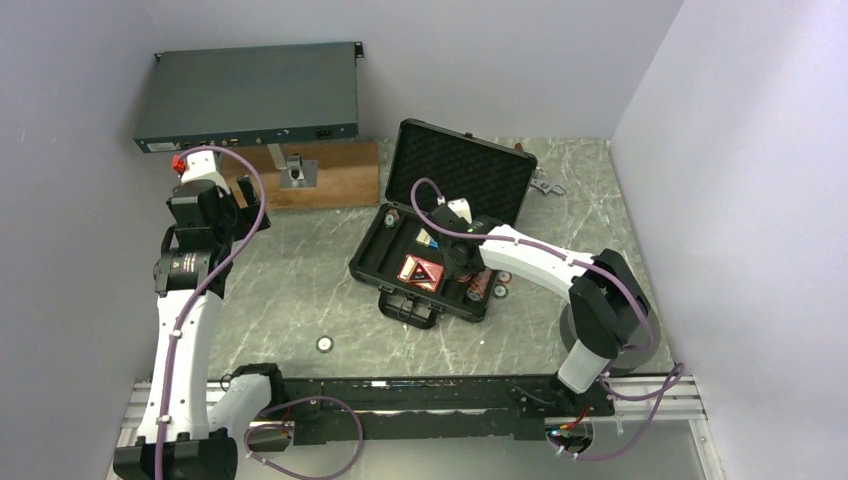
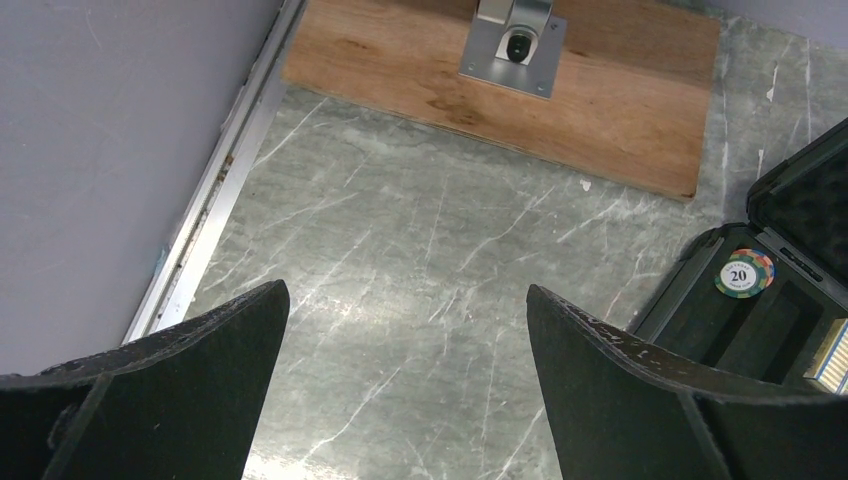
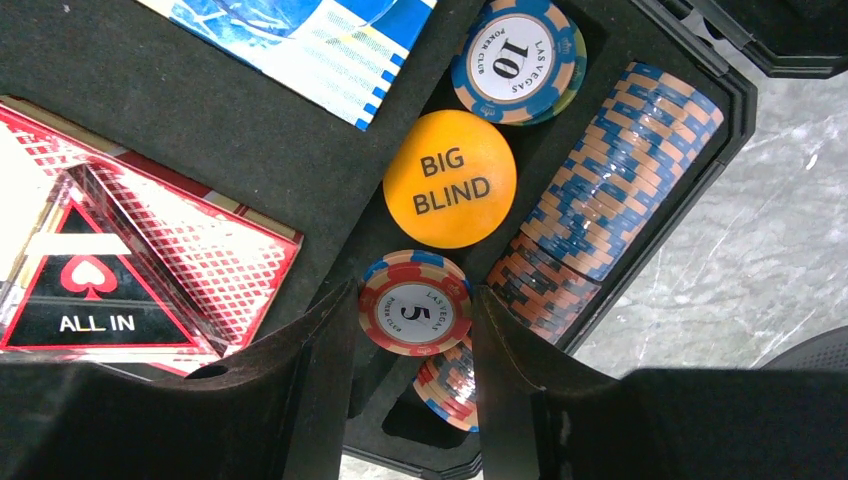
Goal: Pack up texas hold em set
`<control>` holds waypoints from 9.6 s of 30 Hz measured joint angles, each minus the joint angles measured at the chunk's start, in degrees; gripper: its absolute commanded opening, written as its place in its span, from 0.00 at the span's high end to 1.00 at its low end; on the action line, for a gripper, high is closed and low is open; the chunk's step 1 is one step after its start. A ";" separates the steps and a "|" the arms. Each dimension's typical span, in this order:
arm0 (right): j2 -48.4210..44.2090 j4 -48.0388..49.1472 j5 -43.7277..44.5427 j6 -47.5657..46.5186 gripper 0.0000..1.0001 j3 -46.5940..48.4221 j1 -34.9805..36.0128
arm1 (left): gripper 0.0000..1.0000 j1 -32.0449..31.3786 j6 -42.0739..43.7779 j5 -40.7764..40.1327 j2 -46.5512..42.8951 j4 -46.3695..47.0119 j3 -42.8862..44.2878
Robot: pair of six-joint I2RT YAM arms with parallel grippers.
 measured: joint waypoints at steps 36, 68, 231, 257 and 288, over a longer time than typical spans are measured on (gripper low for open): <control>2.25 -0.15 -1.46 -1.44 0.33 2.67 -0.15 | 0.04 -0.33 0.02 0.35 -0.42 0.81 0.00; -12.92 5.86 -2.34 -1.46 0.27 -5.55 -0.22 | 0.12 -28.72 -20.61 1.92 -1.11 -18.23 -11.37; -20.26 10.99 -4.28 -2.64 0.20 -16.59 -6.10 | 0.68 -69.66 -59.21 -21.07 22.82 -8.35 -25.79; -20.26 10.99 -4.46 -2.73 0.21 -16.59 -6.10 | 0.61 -69.92 -52.68 -22.58 23.39 -19.32 -12.48; -36.87 -20.37 3.04 51.10 0.00 -28.74 -14.93 | 0.20 -44.92 -6.80 -4.09 2.58 -9.27 -5.11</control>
